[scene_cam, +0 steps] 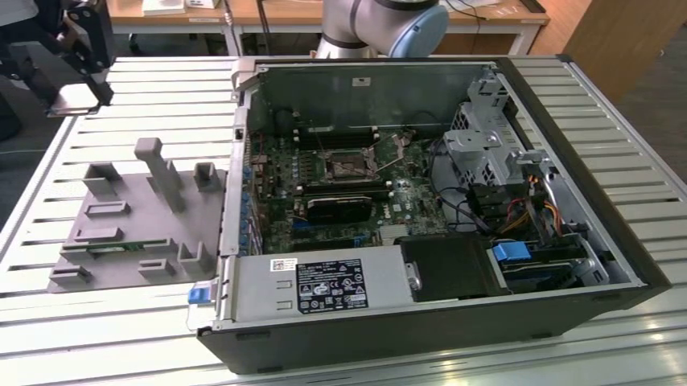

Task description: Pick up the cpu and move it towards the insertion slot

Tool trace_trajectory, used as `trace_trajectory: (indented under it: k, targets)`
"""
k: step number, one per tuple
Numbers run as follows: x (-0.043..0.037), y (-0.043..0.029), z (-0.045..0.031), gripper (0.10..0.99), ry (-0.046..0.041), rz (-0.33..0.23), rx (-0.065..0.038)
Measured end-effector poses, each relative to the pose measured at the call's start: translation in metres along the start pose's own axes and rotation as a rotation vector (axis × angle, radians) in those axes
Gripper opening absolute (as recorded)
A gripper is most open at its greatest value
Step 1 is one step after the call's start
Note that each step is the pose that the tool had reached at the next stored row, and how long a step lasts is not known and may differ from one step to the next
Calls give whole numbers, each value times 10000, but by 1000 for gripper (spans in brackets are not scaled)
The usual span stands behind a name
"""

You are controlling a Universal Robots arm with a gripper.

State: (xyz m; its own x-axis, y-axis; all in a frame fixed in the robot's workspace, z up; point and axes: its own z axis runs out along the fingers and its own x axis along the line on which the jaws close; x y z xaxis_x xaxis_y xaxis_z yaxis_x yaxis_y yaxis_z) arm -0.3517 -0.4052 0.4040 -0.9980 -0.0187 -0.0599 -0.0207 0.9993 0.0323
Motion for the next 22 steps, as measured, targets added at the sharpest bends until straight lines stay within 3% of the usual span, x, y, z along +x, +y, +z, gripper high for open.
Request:
trace_trajectory:
  k: [22]
  targets:
    - [-438, -9, 26, 541, 1, 1, 1]
